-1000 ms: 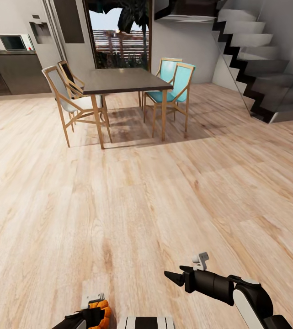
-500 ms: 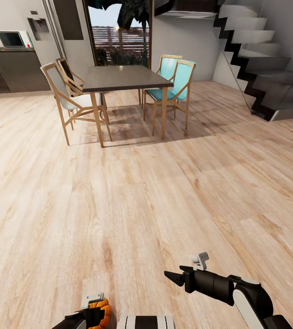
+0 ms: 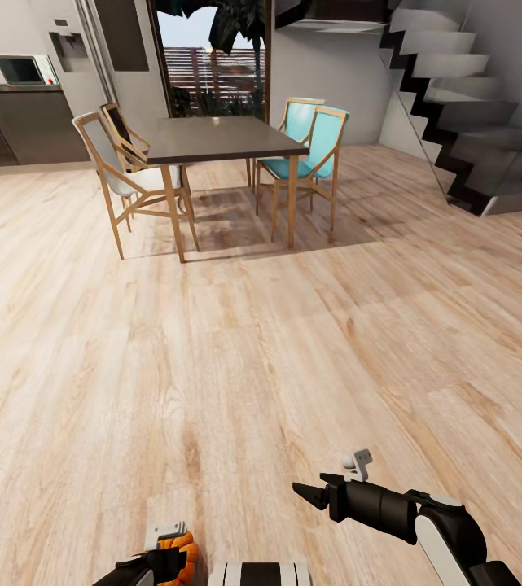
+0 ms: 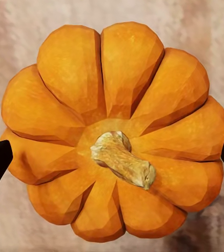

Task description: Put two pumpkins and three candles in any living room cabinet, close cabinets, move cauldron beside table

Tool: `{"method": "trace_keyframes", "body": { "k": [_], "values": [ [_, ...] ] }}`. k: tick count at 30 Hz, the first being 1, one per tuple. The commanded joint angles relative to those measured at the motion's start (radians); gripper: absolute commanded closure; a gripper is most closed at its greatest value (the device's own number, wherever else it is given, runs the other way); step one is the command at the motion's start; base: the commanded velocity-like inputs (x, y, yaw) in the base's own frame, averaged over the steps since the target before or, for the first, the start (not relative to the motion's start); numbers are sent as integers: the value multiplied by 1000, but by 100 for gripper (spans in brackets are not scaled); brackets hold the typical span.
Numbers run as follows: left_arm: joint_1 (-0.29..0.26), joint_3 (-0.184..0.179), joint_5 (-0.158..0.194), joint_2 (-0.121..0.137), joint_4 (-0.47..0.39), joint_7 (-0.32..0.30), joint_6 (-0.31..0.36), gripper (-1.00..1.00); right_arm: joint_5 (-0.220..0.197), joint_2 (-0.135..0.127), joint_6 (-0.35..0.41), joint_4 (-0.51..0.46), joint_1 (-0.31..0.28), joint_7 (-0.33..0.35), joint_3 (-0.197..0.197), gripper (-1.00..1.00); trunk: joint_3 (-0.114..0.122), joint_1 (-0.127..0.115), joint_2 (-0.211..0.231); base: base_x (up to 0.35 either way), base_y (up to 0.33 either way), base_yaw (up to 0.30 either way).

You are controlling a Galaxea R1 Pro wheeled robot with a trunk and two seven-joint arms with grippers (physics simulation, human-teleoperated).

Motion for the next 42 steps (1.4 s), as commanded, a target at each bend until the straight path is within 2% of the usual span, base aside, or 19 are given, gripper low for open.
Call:
{"method": "trace_keyframes", "body": {
  "k": [1, 28, 31, 42],
  "values": [
    [0, -8, 8, 1, -3, 6, 6, -100, -3, 0, 5, -1, -1, 0, 0, -100, -1, 0, 0, 0, 0, 0],
    [0, -8, 8, 1, -5, 6, 6, -100, -3, 0, 5, -1, -1, 1, 0, -100, -1, 0, 0, 0, 0, 0],
    [0, -8, 8, 1, -5, 6, 6, -100, -3, 0, 5, -1, -1, 1, 0, -100, -12, 1, -1, 0, 0, 0],
    [0, -8, 8, 1, -5, 6, 6, -100, -3, 0, 5, -1, -1, 1, 0, -100, -12, 1, -1, 0, 0, 0]
  ]
}}
